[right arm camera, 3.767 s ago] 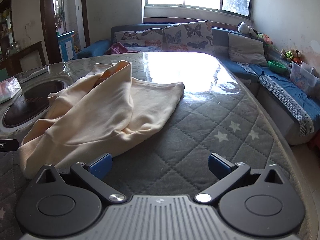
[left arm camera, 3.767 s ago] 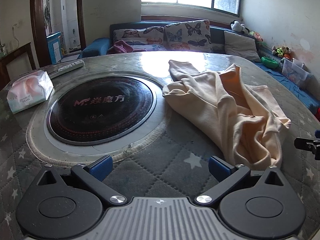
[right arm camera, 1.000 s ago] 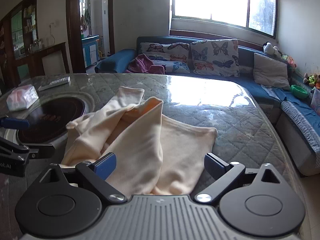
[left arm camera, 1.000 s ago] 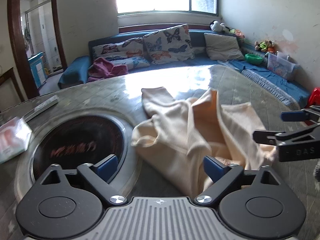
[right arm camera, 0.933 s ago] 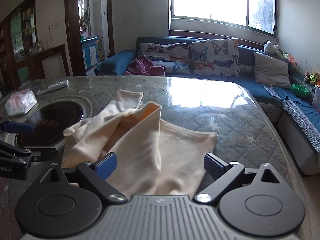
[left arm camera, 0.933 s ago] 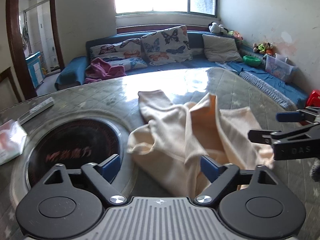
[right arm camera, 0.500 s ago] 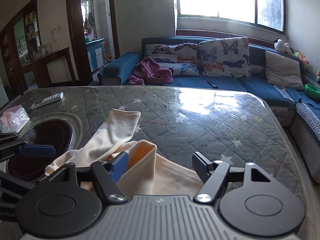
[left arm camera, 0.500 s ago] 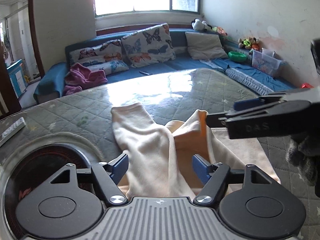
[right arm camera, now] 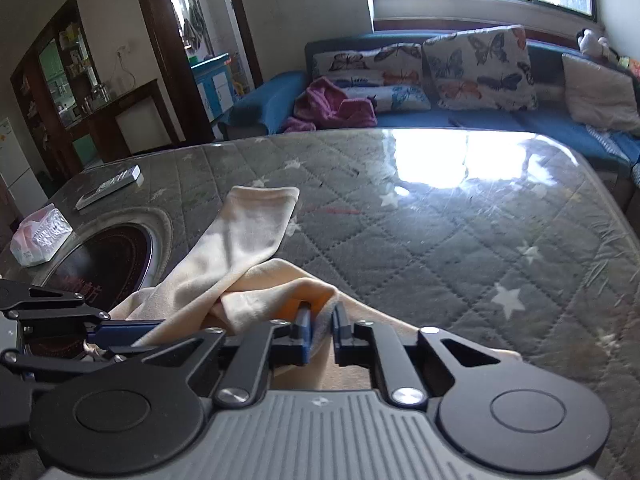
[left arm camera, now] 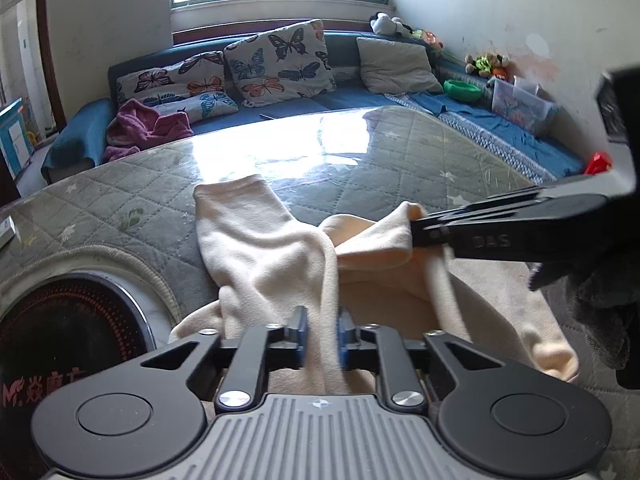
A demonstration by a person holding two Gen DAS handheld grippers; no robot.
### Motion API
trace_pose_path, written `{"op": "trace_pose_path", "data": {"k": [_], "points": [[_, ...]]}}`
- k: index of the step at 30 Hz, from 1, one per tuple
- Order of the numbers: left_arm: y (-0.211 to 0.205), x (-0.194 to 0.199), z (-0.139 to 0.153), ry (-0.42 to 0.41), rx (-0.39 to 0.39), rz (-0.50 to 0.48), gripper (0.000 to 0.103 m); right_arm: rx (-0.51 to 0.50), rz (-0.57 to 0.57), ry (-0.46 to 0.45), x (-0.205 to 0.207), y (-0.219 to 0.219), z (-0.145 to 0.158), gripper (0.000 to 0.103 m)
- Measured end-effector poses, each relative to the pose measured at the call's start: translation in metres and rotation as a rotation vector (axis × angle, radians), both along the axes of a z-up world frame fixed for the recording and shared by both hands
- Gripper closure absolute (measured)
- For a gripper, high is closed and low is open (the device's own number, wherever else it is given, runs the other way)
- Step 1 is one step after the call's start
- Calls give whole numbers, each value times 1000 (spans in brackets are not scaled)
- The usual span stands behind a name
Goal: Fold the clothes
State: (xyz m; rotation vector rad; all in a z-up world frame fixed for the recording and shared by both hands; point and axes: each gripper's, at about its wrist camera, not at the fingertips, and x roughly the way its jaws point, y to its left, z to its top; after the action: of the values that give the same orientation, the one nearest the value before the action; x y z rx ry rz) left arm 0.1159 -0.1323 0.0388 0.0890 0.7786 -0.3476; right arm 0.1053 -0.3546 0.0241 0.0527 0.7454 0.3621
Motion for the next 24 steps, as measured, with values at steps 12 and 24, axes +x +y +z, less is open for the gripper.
{"op": "trace_pose_path", "data": {"k": [12, 24], "points": [[53, -44, 31, -87, -45, 130, 99, -72, -207, -222, -108, -64, 59, 99], [46, -66, 46, -103, -56, 99, 83, -88, -469, -105, -222, -133, 29, 97]]}}
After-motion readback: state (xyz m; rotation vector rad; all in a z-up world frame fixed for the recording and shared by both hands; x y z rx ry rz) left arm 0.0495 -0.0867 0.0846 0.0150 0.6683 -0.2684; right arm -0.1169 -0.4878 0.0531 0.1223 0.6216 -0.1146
